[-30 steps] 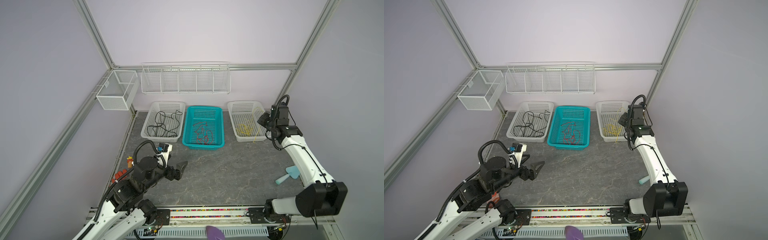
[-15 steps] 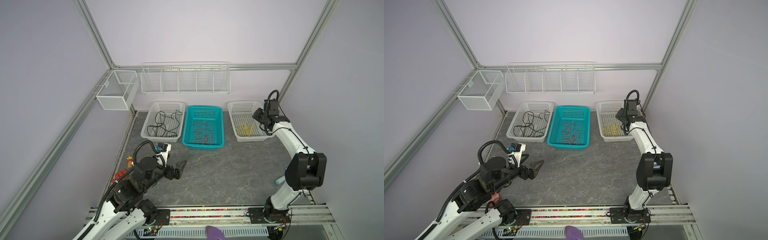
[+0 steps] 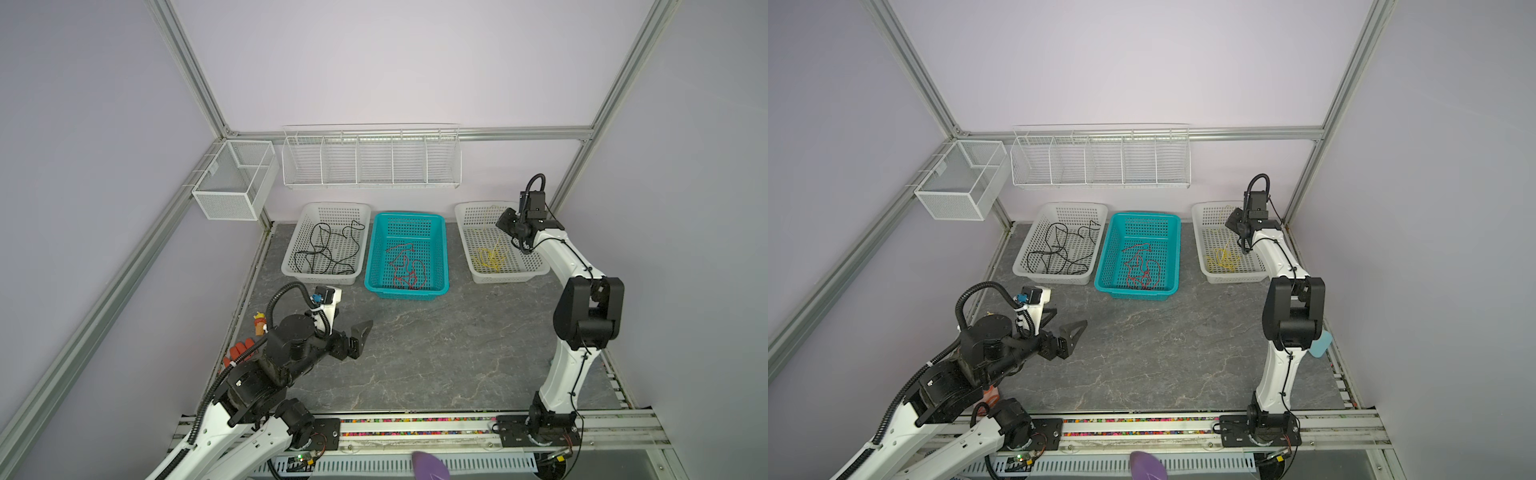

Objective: Untangle the cables

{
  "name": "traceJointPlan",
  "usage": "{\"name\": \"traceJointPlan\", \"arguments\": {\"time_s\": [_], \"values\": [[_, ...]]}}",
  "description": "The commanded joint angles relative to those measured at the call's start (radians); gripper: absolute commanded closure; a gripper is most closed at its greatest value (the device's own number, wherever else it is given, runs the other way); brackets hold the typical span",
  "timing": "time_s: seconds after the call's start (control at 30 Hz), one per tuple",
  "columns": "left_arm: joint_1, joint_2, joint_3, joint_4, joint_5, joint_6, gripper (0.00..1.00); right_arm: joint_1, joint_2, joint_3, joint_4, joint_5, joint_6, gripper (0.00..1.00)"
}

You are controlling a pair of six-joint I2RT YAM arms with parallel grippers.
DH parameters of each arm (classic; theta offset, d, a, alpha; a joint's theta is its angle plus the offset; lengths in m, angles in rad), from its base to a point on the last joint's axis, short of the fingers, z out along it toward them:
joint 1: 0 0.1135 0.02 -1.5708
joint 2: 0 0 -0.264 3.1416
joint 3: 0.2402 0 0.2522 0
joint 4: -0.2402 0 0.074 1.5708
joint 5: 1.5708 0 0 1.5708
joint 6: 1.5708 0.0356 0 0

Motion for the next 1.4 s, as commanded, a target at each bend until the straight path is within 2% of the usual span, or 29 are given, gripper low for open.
{"name": "traceJointPlan", "arguments": {"time_s": [0.0, 0.13, 0.33, 0.53, 0.73, 1.0, 1.27, 1.33, 1.37], "values": [[0.002, -0.007, -0.008, 0.007, -0.012, -0.010, 0.01, -0.025, 0.059, 0.061, -0.066, -0.058, 0.026, 0.93], [0.002, -0.005, -0.009, 0.007, -0.012, -0.008, 0.01, -0.029, 0.099, 0.096, -0.116, -0.076, 0.027, 0.90], [0.002, 0.010, -0.009, 0.008, -0.008, -0.007, 0.01, -0.028, 0.059, 0.088, -0.115, -0.076, 0.031, 0.75], [0.002, 0.007, -0.010, 0.008, -0.008, -0.008, 0.01, -0.003, -0.031, 0.071, -0.128, -0.009, -0.011, 0.60], [0.002, 0.003, -0.012, 0.010, -0.006, -0.010, 0.01, 0.008, -0.139, 0.020, -0.151, 0.061, -0.021, 0.56], [0.002, 0.010, -0.012, 0.014, 0.004, -0.010, 0.01, 0.052, -0.308, -0.057, -0.119, 0.058, -0.054, 0.52], [0.002, 0.005, -0.022, 0.021, 0.003, -0.014, 0.01, 0.109, -0.513, -0.257, -0.063, 0.059, -0.035, 0.48], [0.001, 0.005, -0.024, 0.022, -0.012, -0.019, 0.01, 0.132, -0.580, -0.336, -0.048, 0.044, -0.024, 0.42], [0.002, 0.004, -0.027, 0.022, -0.022, -0.022, 0.01, 0.142, -0.614, -0.373, -0.039, 0.034, -0.020, 0.35]]}}
